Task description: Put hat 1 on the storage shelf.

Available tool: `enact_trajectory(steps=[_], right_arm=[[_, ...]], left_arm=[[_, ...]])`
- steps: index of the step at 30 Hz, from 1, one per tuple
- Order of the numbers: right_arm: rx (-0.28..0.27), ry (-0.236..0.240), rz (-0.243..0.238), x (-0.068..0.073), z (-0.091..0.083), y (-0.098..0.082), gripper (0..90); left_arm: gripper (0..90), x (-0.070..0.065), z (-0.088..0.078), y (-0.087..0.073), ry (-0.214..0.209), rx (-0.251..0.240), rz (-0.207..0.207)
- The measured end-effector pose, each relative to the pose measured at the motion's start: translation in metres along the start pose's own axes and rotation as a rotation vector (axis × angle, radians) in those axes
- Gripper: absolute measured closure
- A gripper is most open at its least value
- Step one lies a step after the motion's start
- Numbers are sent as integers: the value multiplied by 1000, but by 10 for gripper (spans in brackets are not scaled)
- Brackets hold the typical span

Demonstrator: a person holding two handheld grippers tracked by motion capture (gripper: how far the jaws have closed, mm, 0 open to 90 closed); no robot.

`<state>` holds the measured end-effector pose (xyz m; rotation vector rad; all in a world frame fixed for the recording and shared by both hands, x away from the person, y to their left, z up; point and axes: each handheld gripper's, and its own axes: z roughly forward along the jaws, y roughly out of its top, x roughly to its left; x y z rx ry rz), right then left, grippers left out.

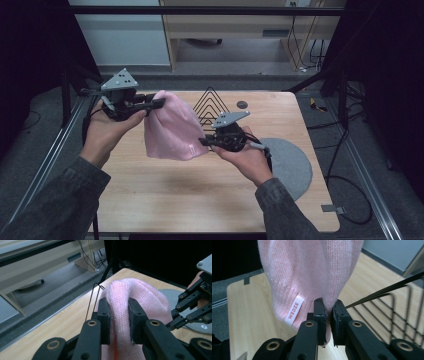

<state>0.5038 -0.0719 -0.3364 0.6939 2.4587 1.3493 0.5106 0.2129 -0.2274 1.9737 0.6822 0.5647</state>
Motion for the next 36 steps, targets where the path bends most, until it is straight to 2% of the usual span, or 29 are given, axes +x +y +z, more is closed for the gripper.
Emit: enact_trajectory(steps=[4, 10, 13, 17, 18, 21, 24, 27, 32, 35, 36], right_arm=[[-11, -12, 9, -12, -10, 13, 836], [-14, -22, 10, -26, -15, 26, 837], [-12, -34, 11, -31, -16, 31, 836], [-34, -53, 17, -47, -18, 45, 836], [-37, -55, 19, -50, -18, 47, 836], [-53, -64, 36, -58, -20, 51, 836], [-65, -67, 44, -63, -20, 51, 836], [-73, -71, 70, -69, -18, 50, 836], [-51, -88, 78, -77, -14, 50, 836], [-41, -108, 102, -90, -12, 48, 836], [-41, -108, 102, -90, -12, 48, 836]], left_arm=[[747, 5, 4, 14, 9, -19, -6], [747, 13, 12, 26, 16, -34, -19], [747, 18, 17, 34, 25, -48, -18], [747, 25, 24, 51, 43, -69, -2], [747, 25, 24, 51, 43, -69, -2], [747, 29, 28, 56, 57, -70, 8], [748, 32, 33, 59, 61, -81, -6], [747, 33, 39, 62, 64, -76, -1], [748, 37, 55, 66, 65, -66, -12], [748, 43, 70, 69, 62, -53, -30], [749, 43, 70, 69, 62, -53, -30]])
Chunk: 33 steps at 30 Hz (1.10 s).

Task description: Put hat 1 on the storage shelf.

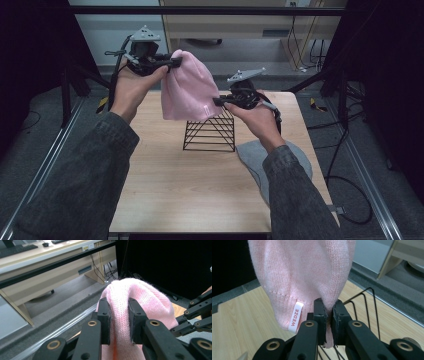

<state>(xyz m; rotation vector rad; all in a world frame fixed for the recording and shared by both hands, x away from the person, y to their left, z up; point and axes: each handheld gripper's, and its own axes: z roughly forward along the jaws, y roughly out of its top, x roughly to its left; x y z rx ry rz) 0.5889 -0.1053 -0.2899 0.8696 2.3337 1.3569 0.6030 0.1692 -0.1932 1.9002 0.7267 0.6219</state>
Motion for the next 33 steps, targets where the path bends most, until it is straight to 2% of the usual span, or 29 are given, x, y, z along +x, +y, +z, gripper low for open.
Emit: enact_trajectory(steps=[6, 16, 19, 29, 33], right_arm=[[10, -44, 30, -17, 5, -5, 836], [16, -74, 37, -26, 9, -12, 835], [19, -86, 28, -28, 11, -15, 835], [34, -99, 16, -27, 14, -30, 835], [32, -107, 16, -28, 12, -39, 834]], left_arm=[[748, 3, 25, -1, 1, -3, -16], [750, 5, 43, -4, 12, -15, -5], [750, 2, 47, -5, 11, -10, 17], [750, -9, 50, -15, 16, -12, 38], [750, -15, 52, -19, 5, -17, 37]])
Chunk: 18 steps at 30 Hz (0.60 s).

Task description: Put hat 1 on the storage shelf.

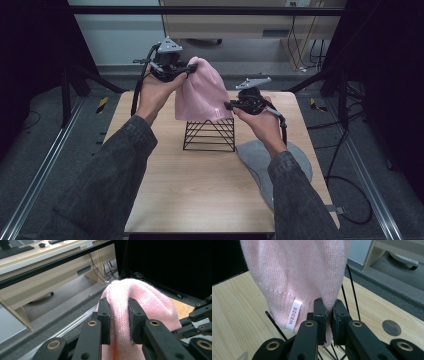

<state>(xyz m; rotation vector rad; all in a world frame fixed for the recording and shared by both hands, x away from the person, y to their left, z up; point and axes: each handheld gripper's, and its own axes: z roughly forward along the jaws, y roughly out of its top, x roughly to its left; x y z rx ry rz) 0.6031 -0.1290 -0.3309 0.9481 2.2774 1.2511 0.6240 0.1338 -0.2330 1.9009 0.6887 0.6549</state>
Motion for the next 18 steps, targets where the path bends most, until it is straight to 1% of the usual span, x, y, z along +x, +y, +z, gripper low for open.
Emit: enact_trajectory(steps=[5, 10, 12, 18], right_arm=[[2, 5, 7, 0, -2, -7, 834], [2, 2, 0, 2, -4, -16, 834], [8, 1, 4, 2, -4, -21, 834], [30, -4, -1, 2, -1, -27, 833]], left_arm=[[749, -8, -2, -3, -15, 11, 6], [745, -15, -3, -7, -37, 21, 11], [745, -20, -3, -10, -39, 32, 14], [744, -25, -3, -16, -47, 47, 14]])
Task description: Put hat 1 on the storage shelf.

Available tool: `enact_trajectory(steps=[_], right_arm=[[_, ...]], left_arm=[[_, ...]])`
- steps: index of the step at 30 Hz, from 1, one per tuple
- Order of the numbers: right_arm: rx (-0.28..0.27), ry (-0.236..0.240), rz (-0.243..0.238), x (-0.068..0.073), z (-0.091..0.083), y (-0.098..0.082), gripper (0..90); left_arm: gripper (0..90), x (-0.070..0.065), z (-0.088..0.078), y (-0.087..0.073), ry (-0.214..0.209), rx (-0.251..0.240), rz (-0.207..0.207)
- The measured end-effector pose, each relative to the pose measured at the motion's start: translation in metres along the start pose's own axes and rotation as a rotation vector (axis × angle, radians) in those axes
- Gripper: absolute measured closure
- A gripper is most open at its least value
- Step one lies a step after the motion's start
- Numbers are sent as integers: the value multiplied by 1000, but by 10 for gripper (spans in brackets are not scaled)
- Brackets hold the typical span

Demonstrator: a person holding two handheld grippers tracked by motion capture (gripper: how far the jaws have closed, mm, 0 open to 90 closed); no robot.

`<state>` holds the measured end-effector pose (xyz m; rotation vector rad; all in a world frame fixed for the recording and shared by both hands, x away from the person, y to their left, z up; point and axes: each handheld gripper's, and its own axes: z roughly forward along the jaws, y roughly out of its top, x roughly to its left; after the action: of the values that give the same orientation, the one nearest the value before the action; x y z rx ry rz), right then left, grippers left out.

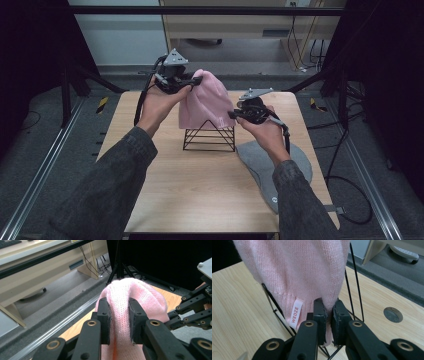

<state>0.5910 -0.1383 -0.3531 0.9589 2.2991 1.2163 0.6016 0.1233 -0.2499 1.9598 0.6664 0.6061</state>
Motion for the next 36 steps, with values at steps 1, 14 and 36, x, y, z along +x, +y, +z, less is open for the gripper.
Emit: enact_trajectory(steps=[1, 14, 36], right_arm=[[2, 2, 1, 0, 0, -1, 832], [46, 0, 19, 0, 10, -24, 821], [112, -71, 37, 2, 19, -44, 503]], left_arm=[[744, -1, 0, -1, -2, 2, -1], [738, -17, 7, -17, -23, 31, 5], [724, -34, 38, -49, -26, 88, 19]])
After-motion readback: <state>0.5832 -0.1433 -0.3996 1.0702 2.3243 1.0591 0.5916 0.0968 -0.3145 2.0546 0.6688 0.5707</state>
